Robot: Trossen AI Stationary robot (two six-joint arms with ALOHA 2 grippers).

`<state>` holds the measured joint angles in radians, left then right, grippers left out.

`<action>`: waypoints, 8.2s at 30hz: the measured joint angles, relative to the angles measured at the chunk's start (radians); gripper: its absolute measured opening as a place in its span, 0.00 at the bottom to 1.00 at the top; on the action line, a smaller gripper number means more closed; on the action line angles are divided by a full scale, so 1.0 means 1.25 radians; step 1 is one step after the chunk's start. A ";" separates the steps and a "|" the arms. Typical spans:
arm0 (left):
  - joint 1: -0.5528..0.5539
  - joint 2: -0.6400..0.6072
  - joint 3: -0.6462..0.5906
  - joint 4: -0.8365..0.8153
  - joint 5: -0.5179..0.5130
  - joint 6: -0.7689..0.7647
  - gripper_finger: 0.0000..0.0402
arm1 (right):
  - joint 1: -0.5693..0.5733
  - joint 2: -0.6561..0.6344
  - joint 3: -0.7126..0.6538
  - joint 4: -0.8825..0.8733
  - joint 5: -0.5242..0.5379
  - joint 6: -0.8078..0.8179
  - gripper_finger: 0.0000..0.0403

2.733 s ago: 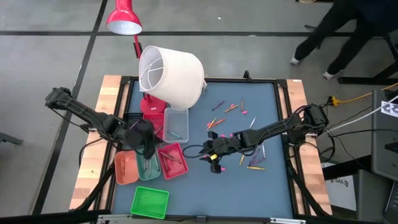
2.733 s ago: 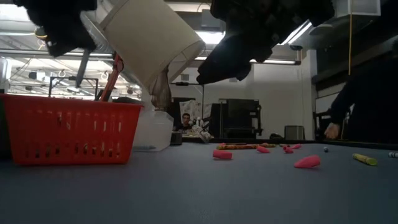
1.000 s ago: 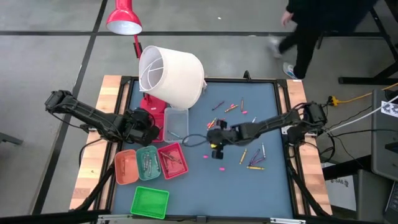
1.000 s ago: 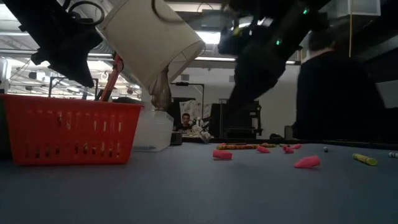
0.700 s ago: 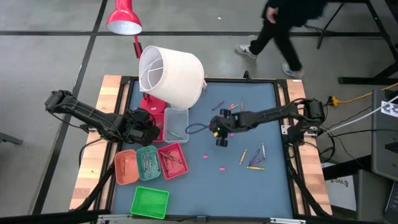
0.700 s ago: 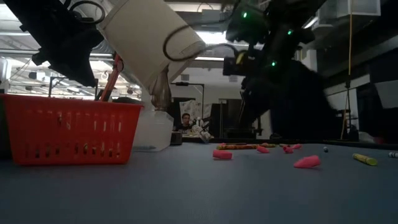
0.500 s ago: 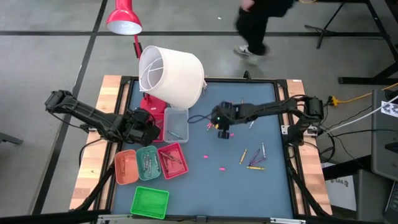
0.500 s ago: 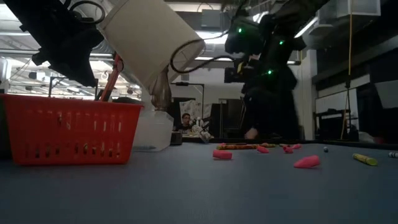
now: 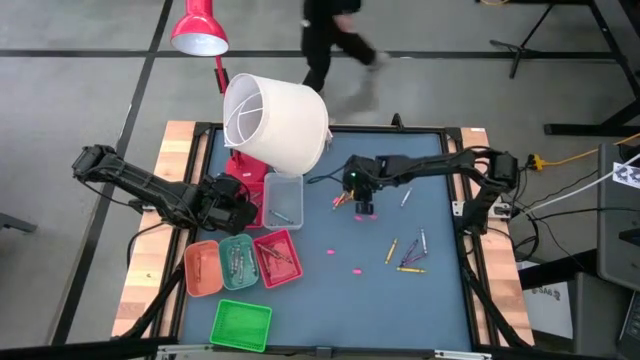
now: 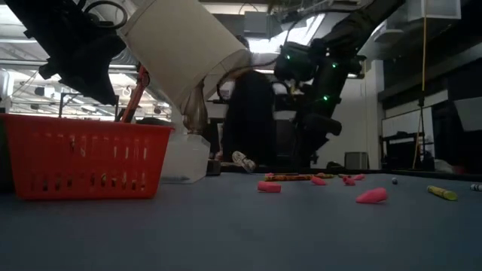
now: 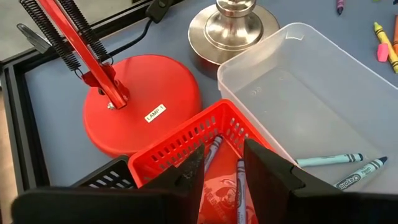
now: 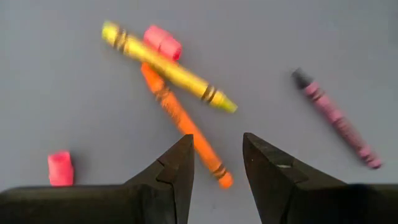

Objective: Sort crayons
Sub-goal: Put the orange crayon into the orange bin, then put the brown crayon into the bottom red bin

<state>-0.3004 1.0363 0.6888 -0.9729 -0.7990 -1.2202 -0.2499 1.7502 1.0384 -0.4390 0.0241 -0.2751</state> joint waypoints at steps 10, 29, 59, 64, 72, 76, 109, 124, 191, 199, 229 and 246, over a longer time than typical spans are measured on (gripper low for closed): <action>0.000 0.000 0.000 0.021 0.000 0.000 0.24 | 0.000 0.004 -0.092 0.091 0.004 -0.015 0.34; -0.023 0.091 -0.001 0.179 0.003 0.001 0.24 | -0.001 0.005 -0.104 0.081 -0.064 -0.014 0.02; -0.143 0.179 -0.001 0.506 -0.003 0.153 0.24 | 0.002 0.010 -0.109 0.103 -0.354 0.192 0.04; -0.143 0.179 -0.001 0.588 -0.003 0.224 0.24 | 0.004 0.011 -0.109 0.113 -0.427 0.227 0.04; -0.143 0.179 0.000 0.688 -0.001 0.302 0.24 | 0.034 0.010 -0.108 0.140 -0.513 0.241 0.04; -0.143 0.178 0.000 0.722 0.018 0.343 0.24 | 0.074 0.010 -0.108 0.217 -0.559 0.271 0.04; -0.164 0.178 0.000 0.988 0.129 0.683 0.24 | 0.311 0.007 -0.105 0.999 -0.195 0.402 0.04; -0.123 0.178 0.000 1.100 0.175 0.796 0.24 | 0.311 0.007 -0.105 1.042 -0.148 0.401 0.04; -0.185 -0.112 0.000 -0.051 0.893 -0.232 0.04 | 0.310 0.007 -0.104 0.507 -0.181 0.405 0.31; -0.208 -0.112 0.000 -0.104 0.826 -0.258 0.04 | 0.310 0.003 -0.104 0.435 -0.181 0.404 0.31; -0.214 -0.111 0.000 -0.107 0.704 -0.258 0.20 | -0.064 -0.155 -0.105 -0.003 0.059 0.192 0.31; -0.214 -0.111 0.000 -0.107 0.670 -0.258 0.20 | -0.263 -0.082 -0.105 -0.063 0.158 0.417 0.31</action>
<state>-0.5682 0.8970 0.6884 -1.1061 0.0380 -1.5425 -0.5790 1.6475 0.9070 -0.5182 0.2219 0.2464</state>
